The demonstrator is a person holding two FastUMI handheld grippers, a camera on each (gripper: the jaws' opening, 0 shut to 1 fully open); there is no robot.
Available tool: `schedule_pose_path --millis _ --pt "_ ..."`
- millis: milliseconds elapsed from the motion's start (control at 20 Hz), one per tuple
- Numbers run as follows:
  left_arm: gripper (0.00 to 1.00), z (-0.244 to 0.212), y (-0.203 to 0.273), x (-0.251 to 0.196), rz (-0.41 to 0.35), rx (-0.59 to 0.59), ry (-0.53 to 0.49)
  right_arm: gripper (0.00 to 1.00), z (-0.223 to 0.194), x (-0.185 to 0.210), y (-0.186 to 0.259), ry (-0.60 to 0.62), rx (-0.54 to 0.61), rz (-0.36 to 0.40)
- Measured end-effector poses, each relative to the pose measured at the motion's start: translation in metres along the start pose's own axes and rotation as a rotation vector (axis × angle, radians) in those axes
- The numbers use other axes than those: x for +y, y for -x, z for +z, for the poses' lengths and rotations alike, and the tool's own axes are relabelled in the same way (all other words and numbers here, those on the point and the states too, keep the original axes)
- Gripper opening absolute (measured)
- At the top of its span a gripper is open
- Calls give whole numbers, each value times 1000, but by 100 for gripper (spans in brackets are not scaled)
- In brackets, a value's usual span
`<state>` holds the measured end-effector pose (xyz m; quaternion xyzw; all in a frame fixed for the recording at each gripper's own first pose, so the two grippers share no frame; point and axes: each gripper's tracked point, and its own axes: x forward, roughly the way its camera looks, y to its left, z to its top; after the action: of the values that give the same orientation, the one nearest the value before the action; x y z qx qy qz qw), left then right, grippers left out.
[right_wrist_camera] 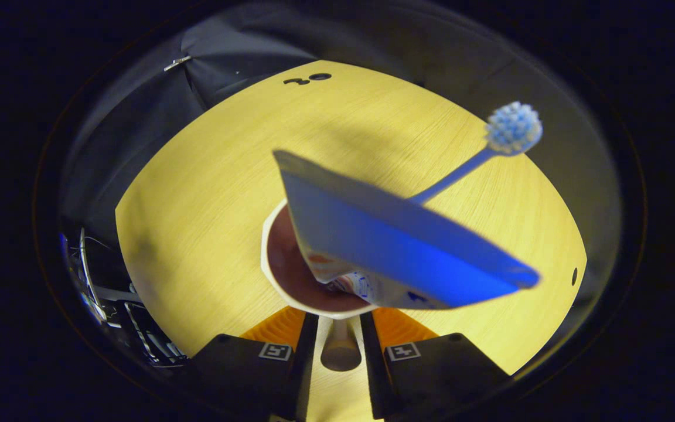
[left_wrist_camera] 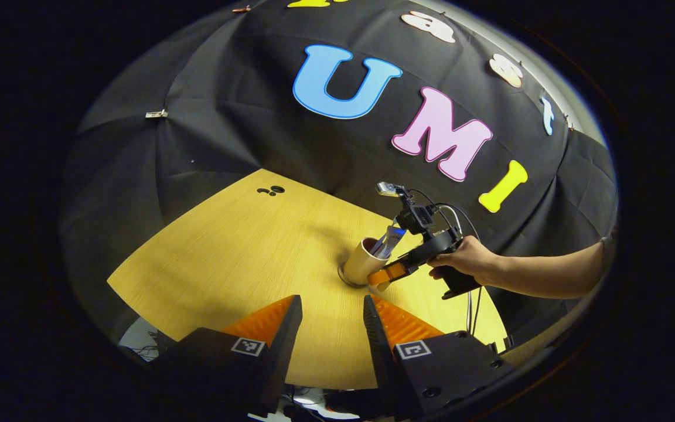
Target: Put the toothbrush and toothpaste on the desktop into the cup, then pick up the cup and place it on the coaster on the desktop.
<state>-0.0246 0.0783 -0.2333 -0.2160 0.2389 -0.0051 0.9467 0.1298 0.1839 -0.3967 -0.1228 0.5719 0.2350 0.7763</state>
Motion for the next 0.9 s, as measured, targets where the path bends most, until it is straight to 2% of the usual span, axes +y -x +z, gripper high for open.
schedule_pose_path --millis 200,250,400,450,500,600,650,700,900 --pt "66 4 -3 -10 -29 4 -26 60 9 1 24 -9 -64 7" --pt "66 5 -5 -13 -37 5 -35 66 10 1 31 -10 -79 7" --pt "66 11 -11 -26 -67 7 -63 67 12 -5 61 -14 -147 -7" --pt "66 14 -11 -32 -78 5 -76 71 14 -7 73 -20 -176 -11" --pt "66 16 -13 -35 -89 4 -90 65 15 -8 85 -26 -207 -11" --pt "66 20 -16 -45 -109 2 -120 72 15 -9 109 -33 -271 -14" --pt "66 23 -17 -51 -118 1 -136 70 14 -10 121 -35 -303 -15" --pt "66 26 -20 -57 -126 -1 -154 75 14 -9 136 -42 -338 -14" --pt "66 38 -23 -82 -155 -16 -222 76 8 -3 186 -65 -475 4"
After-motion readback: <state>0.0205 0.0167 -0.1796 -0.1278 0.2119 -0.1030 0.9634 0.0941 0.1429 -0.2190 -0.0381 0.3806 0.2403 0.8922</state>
